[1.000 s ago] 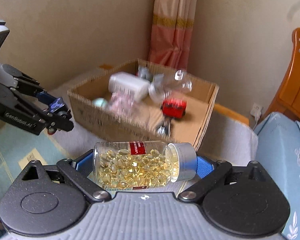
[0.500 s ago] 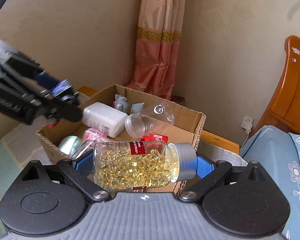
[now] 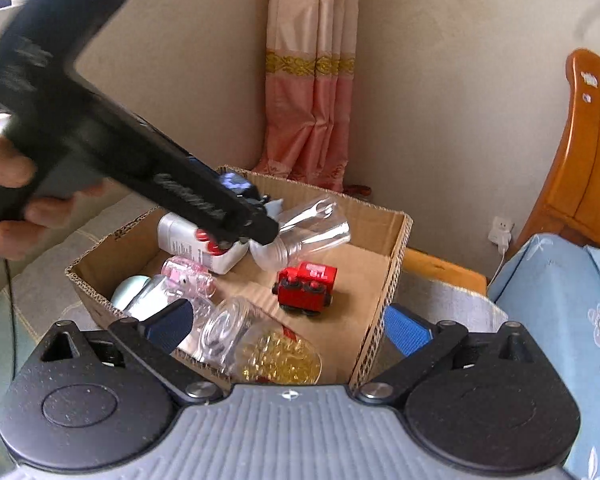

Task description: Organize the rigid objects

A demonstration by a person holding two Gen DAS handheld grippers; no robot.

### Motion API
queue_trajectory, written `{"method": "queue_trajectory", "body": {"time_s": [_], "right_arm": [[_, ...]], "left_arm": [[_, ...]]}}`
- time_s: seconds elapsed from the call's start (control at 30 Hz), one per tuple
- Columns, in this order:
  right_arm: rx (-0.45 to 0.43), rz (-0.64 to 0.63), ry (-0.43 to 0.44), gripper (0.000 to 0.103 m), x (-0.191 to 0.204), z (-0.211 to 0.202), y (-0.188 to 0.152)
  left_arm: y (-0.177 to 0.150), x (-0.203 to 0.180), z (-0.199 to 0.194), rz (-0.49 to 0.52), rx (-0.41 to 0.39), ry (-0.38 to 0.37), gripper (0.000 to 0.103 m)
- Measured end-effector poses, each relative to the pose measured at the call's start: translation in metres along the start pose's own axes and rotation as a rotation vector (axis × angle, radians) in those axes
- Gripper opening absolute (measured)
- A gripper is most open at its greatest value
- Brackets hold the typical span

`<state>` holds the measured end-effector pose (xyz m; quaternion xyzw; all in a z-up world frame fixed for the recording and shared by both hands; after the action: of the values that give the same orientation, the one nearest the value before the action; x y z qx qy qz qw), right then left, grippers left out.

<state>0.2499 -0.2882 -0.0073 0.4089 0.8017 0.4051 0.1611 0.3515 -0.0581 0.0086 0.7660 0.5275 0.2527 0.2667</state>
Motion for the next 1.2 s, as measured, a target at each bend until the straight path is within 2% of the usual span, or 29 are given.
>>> {"method": "queue_trajectory", "body": {"time_s": [0.1, 0.13, 0.17, 0.2, 0.37, 0.5, 0.63, 0.87, 1.07, 1.2], "right_arm": [[-0.002, 0.013, -0.013, 0.103, 0.003, -0.007, -0.003], [-0.002, 0.015, -0.021, 0.103, 0.004, -0.011, -0.004], [-0.003, 0.018, -0.026, 0.103, 0.006, -0.014, -0.006], [-0.004, 0.022, -0.026, 0.103, 0.007, -0.017, -0.007], [-0.01, 0.056, -0.047, 0.103, 0.011, -0.029, -0.006], [0.001, 0.098, -0.097, 0.103, 0.017, -0.035, -0.006], [0.026, 0.177, -0.181, 0.103, 0.02, -0.039, -0.011], [0.042, 0.347, -0.269, 0.103, 0.036, -0.052, -0.03], [0.062, 0.347, -0.297, 0.103, 0.065, -0.064, -0.043], [0.058, 0.317, -0.317, 0.103, 0.079, -0.073, -0.042]], "left_arm": [[-0.003, 0.0, 0.005, 0.0, 0.006, 0.034, 0.053], [-0.005, 0.001, 0.005, -0.004, 0.011, 0.041, 0.062], [-0.007, 0.003, 0.003, -0.015, 0.017, 0.045, 0.078], [-0.008, 0.006, -0.001, -0.028, 0.013, 0.049, 0.088], [-0.018, 0.012, -0.038, -0.029, -0.08, 0.1, 0.096], [-0.033, 0.011, -0.073, -0.019, -0.141, 0.144, 0.101], [-0.062, 0.007, -0.104, -0.031, -0.16, 0.232, 0.102], [-0.117, 0.002, -0.124, -0.142, -0.049, 0.338, 0.102], [-0.141, 0.002, -0.142, -0.228, -0.013, 0.298, 0.102], [-0.147, 0.0, -0.156, -0.239, -0.018, 0.316, 0.102]]}}
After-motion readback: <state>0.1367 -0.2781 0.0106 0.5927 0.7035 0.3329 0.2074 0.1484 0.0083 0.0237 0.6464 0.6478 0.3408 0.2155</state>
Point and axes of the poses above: each gripper's, at about its wrist camera, not at the fingertips, and z roughly the way its jaws point, x to its left, y to its top, the point moved 1 cm from there along z, roughly the way its jaws point, and after that the axes turned 11 degrees about y, right-handed, at the moved point
